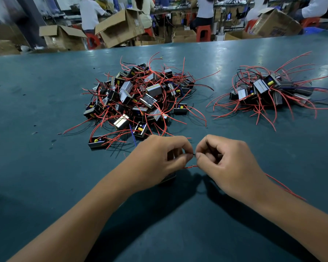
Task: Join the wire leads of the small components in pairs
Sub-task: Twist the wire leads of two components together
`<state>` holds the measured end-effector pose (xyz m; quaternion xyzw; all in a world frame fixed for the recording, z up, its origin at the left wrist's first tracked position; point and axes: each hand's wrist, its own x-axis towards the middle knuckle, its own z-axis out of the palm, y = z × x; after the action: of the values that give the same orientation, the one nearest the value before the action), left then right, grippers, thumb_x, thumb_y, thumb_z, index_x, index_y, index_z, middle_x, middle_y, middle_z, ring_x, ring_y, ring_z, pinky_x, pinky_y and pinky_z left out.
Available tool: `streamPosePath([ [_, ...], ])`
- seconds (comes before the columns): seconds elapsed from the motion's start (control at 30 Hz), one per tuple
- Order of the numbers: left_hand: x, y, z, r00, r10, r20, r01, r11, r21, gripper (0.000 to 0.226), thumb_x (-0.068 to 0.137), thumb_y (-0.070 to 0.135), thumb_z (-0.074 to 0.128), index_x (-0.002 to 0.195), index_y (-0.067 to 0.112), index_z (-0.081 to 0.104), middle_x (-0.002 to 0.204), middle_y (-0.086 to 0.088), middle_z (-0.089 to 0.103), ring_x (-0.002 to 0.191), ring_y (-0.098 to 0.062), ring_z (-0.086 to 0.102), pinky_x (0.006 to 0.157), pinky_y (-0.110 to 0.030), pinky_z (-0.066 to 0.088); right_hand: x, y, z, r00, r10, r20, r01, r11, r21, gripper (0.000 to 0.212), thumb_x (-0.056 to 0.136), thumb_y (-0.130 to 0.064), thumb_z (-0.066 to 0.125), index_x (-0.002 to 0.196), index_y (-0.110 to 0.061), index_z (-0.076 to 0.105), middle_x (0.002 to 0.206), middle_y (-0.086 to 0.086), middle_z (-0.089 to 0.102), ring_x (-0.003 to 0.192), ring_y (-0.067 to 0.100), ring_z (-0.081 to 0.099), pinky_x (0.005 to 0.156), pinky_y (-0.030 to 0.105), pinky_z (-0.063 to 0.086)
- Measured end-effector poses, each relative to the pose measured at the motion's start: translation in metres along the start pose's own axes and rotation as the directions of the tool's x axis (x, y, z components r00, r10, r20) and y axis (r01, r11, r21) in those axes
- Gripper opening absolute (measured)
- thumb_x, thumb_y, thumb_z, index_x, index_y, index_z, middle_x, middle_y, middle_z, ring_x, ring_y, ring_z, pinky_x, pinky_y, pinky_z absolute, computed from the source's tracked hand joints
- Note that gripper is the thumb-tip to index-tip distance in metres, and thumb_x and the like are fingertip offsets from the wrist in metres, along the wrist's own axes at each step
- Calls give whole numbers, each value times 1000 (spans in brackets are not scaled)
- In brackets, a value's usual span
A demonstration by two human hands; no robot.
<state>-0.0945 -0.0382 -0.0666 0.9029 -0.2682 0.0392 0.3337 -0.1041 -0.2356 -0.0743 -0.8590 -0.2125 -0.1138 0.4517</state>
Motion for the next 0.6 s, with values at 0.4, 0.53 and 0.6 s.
streamPosePath([
  [0.4, -1, -3, -7, 1000, 6, 1, -6, 1000, -8, 10, 90, 33, 59, 88, 27, 67, 67, 7, 63, 60, -11, 56, 56, -23, 40, 1, 3, -4, 999, 43, 27, -45, 998, 50, 16, 79, -5, 65, 69, -17, 60, 50, -7, 41, 46, 6, 35, 47, 13, 31],
  [0.53, -1, -3, -5, 1000, 12, 22, -12, 1000, -12, 10, 90, 33, 60, 87, 27, 67, 66, 4, 64, 58, -13, 55, 53, -20, 37, 0, 1, -5, 998, -35, 54, 33, 999, 40, 15, 81, -8, 71, 76, -20, 63, 53, -10, 40, 49, 7, 38, 51, 16, 32],
  [0.6, 0, -3, -4, 1000, 18, 23, -18, 1000, -11, 10, 90, 32, 60, 87, 27, 68, 67, 4, 64, 59, -13, 54, 53, -22, 38, 1, 1, -5, 997, -54, 51, 54, 999, 3, 16, 81, -9, 73, 74, -21, 64, 53, -9, 40, 50, 8, 39, 51, 17, 32],
])
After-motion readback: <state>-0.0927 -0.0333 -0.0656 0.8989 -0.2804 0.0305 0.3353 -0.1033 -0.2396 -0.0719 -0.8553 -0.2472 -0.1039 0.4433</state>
